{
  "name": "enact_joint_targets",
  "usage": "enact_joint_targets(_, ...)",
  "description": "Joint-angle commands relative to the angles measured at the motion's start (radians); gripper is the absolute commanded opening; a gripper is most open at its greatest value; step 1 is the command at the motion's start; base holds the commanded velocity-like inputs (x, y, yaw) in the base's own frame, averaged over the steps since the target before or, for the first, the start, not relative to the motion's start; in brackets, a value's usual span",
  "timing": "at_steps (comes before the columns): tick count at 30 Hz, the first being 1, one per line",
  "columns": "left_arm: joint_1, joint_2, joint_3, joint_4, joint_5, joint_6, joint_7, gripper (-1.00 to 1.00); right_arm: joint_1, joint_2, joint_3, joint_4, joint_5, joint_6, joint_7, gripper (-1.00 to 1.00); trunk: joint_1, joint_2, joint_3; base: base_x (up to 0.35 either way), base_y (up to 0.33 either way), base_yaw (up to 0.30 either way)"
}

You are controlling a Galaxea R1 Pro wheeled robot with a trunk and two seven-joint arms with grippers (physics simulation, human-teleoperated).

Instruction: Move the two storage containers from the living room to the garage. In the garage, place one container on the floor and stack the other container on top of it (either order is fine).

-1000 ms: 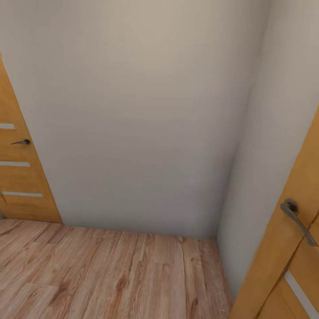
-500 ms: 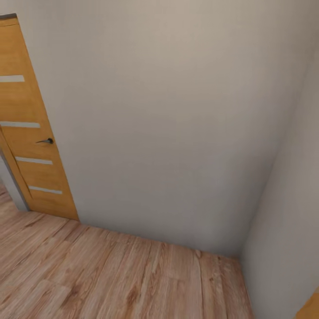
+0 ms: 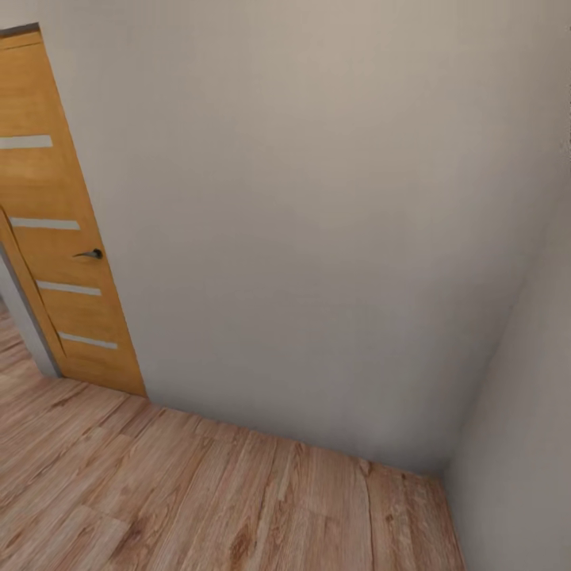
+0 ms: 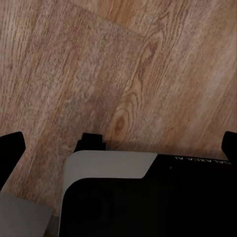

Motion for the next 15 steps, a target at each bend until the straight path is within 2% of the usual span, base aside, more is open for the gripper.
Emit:
enact_joint_targets(1,-0.001,0.000,0.006,0.001,0.008,0.000,-0.003,1.00,-0.001,0.000,0.006,0.003,-0.011,-0.005,0.006,1.00,0.000,-0.001,0.000,0.003,0.000,0.001)
enact_joint_targets(9,-0.001,0.000,0.006,0.001,0.009,0.000,-0.003,1.00,-0.001,0.001,0.006,0.003,-0.011,-0.005,0.006,1.00,0.000,-0.001,0.002,0.000,0.000,0.013)
enact_joint_targets(15,0.000,0.000,0.006,0.001,0.009,-0.001,-0.003,1.00,-0.001,0.001,0.006,0.003,-0.011,-0.007,0.006,1.00,0.000,-0.001,0.003,0.000,0.000,0.219)
